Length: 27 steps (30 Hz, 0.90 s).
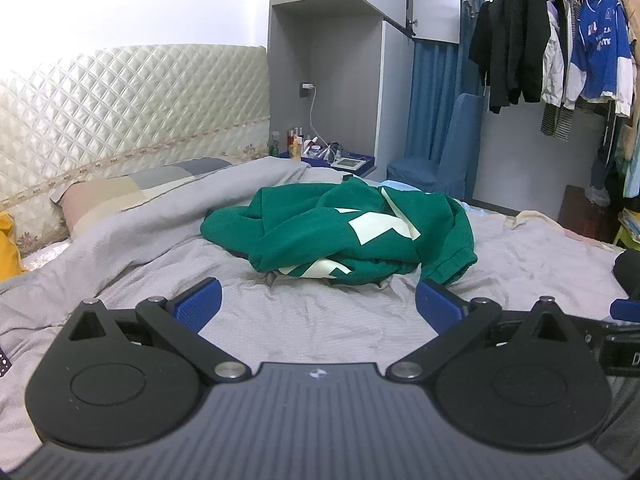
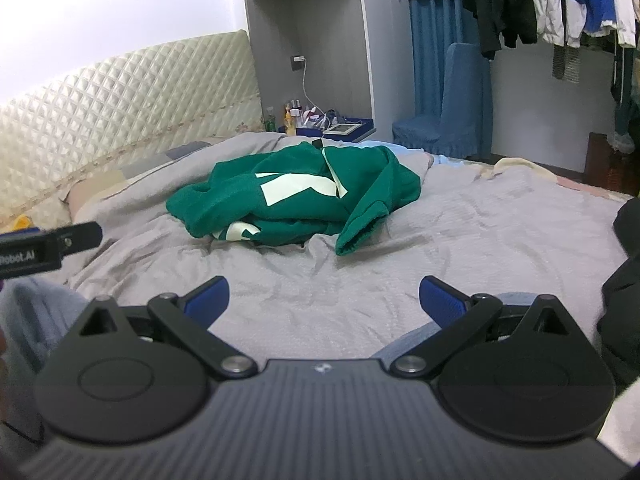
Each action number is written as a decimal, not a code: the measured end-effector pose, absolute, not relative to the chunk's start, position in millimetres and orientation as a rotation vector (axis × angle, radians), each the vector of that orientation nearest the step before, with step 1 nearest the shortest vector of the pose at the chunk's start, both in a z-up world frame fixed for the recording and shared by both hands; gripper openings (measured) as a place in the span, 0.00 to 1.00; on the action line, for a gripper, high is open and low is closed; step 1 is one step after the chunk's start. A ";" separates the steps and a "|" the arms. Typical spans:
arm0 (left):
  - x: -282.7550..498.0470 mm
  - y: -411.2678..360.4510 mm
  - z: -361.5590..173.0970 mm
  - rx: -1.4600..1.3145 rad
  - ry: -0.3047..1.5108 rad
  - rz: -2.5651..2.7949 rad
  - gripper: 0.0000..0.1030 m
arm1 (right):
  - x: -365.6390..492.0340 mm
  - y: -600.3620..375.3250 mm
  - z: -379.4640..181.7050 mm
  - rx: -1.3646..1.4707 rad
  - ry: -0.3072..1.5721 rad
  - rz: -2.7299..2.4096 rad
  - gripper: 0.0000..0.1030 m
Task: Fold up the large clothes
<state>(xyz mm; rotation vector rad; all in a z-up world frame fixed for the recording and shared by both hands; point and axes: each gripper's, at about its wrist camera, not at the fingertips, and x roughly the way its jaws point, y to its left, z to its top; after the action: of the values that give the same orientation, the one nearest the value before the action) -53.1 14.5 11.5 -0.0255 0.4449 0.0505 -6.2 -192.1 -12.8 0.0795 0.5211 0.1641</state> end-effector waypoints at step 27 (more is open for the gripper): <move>88.9 39.4 -20.6 -0.056 0.513 0.028 1.00 | 117.7 -190.1 -33.7 0.147 0.619 0.135 1.00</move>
<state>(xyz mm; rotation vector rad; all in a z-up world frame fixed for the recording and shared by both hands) 88.9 39.4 -20.6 -0.0564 0.5130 0.0278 117.7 -190.1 -33.7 0.1466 0.6193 0.1347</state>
